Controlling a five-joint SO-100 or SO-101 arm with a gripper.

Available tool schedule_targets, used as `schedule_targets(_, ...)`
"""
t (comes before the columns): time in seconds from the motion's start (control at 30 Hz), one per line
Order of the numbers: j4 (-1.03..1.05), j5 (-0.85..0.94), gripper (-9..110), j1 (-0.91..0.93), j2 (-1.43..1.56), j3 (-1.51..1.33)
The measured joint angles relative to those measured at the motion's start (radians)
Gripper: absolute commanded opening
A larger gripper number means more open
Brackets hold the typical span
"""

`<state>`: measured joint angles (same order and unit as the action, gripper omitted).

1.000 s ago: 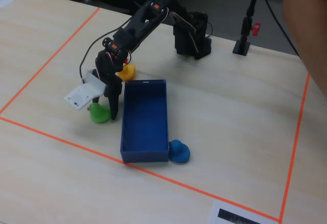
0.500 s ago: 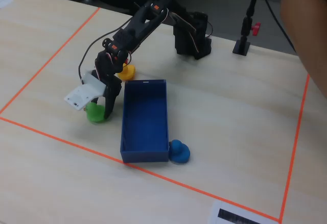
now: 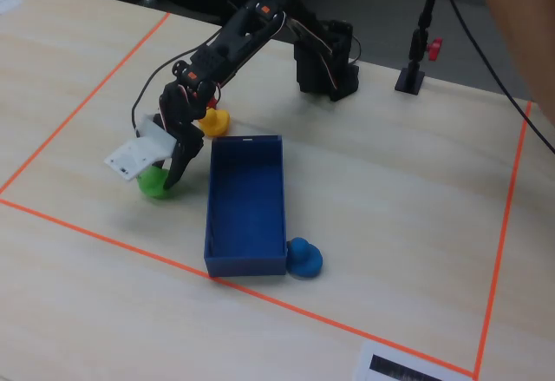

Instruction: Grasp green duck and put it into box.

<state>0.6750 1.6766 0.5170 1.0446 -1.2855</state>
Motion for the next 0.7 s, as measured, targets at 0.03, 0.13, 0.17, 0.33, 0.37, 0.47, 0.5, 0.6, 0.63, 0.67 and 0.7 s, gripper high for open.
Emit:
schedule_targets(0.03,0.008,-0.006,0,0.005,0.025,-0.008)
schedule_targets(0.13,0.041,-0.025,0,0.012,0.112,-0.018)
schedule_targets(0.17,0.055,-0.026,0,0.015,0.141,-0.025)
schedule_targets(0.33,0.129,-0.038,0,0.017,0.318,-0.104)
schedule_targets(0.37,0.14,-0.034,0,0.017,0.354,-0.129)
schedule_targets(0.47,0.149,-0.038,0,0.003,0.48,-0.227)
schedule_targets(0.5,0.149,-0.038,0,-0.011,0.52,-0.267)
schedule_targets(0.6,0.172,-0.044,1,-0.071,0.63,-0.388)
schedule_targets(0.63,0.19,-0.049,1,-0.098,0.663,-0.422)
schedule_targets(0.67,0.212,-0.064,1,-0.129,0.696,-0.453)
schedule_targets(0.7,0.23,-0.074,1,-0.158,0.727,-0.479)
